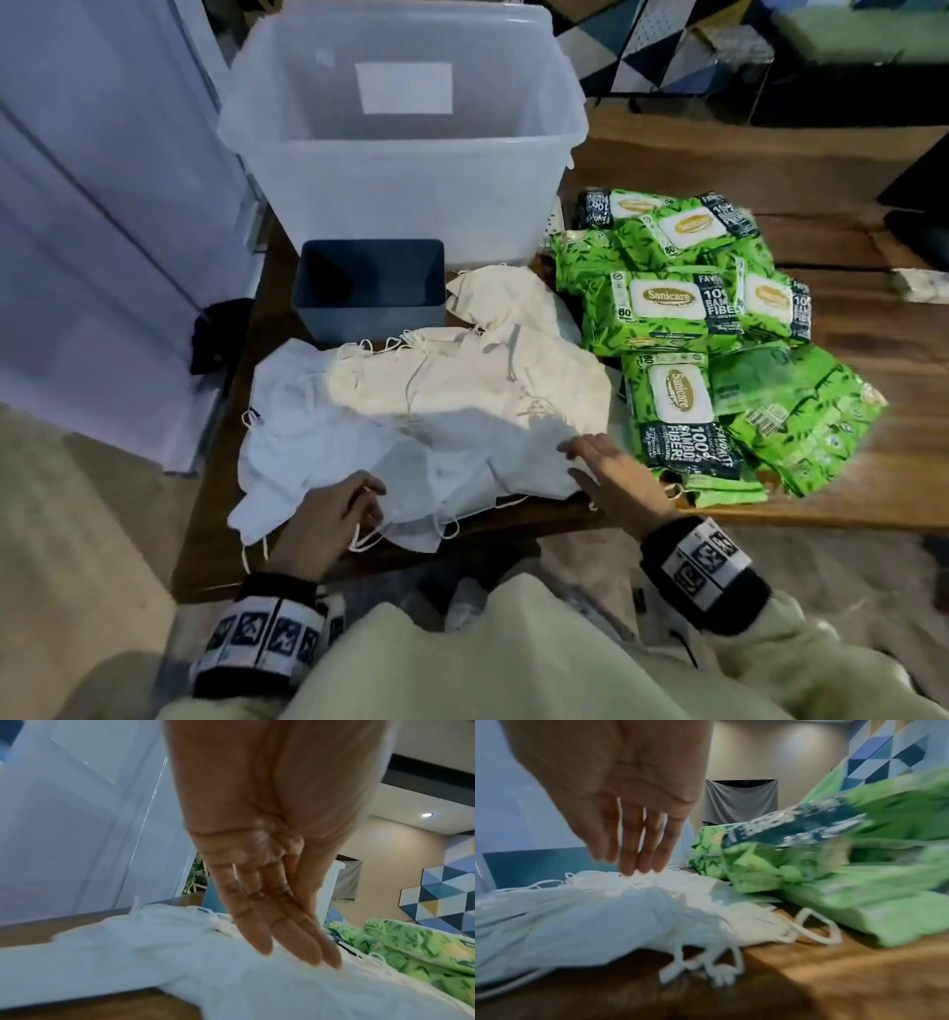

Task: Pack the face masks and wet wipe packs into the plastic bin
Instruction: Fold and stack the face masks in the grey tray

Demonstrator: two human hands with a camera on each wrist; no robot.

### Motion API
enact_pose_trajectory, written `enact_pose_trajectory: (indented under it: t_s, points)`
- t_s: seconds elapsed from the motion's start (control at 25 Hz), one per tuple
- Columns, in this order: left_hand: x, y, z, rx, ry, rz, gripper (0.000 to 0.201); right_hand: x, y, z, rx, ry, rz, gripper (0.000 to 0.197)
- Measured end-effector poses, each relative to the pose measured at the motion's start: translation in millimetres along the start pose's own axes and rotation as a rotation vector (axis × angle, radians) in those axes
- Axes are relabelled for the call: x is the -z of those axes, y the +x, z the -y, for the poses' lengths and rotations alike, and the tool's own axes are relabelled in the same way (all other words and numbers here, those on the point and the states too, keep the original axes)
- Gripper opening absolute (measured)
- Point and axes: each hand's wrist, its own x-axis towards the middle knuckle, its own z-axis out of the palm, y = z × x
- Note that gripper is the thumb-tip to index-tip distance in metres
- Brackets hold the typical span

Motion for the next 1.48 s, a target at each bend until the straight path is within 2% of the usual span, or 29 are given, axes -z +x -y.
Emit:
enact_pose_trajectory:
  t_s: [0.12,0.16,0.24,0.36,0.52,0.56,0.64,0.76,0.88,0.96,1.04,1.08,1.16,1.36,1.48]
  points:
    - [-9,34,-21,0.047,-0.042,0.010,0.015,0,48,7,-0.057,-0.139,0.056,0.069]
    - [-14,41,-30,0.038,-0.032,0.032,0.014,0,59,9,-0.059,-0.176,0.117,0.076]
    - [-31,47,-38,0.021,-0.062,0.070,0.012,-11,68,2,-0.053,-0.224,0.202,0.071]
    - [-46,51,-36,0.049,-0.140,0.112,0.011,-16,70,-16,-0.054,-0.149,0.223,0.048]
    - [-45,50,-38,0.107,-0.239,0.126,0.012,-2,78,-25,-0.240,0.183,0.167,0.039]
    - [-42,51,-39,0.114,-0.269,0.111,0.012,5,82,-28,-0.243,0.233,0.145,0.036]
    - [-31,58,-42,0.082,-0.318,0.070,0.012,20,91,-32,-0.212,0.267,0.042,0.026]
    - [-11,69,-51,0.024,-0.351,0.040,0.012,44,96,-28,-0.302,0.506,-0.101,0.010]
    - [4,83,-60,-0.006,-0.395,0.052,0.015,52,103,-17,-0.291,0.797,-0.155,0.022]
    - [8,93,-68,-0.015,-0.449,0.111,0.020,51,112,0,-0.301,1.066,-0.178,0.024]
    - [11,104,-78,-0.010,-0.504,0.152,0.028,44,124,21,-0.340,1.266,-0.150,0.027]
    - [13,109,-81,-0.003,-0.533,0.142,0.031,41,129,33,-0.355,1.332,-0.118,0.029]
    - [16,114,-85,0.031,-0.603,0.055,0.026,33,136,52,-0.370,1.399,-0.057,0.034]
    - [37,106,-52,0.142,-0.675,-0.171,0.018,10,146,68,-0.357,1.329,0.051,0.054]
    - [59,81,-23,0.218,-0.746,-0.313,0.017,4,165,80,-0.246,1.175,0.238,0.036]
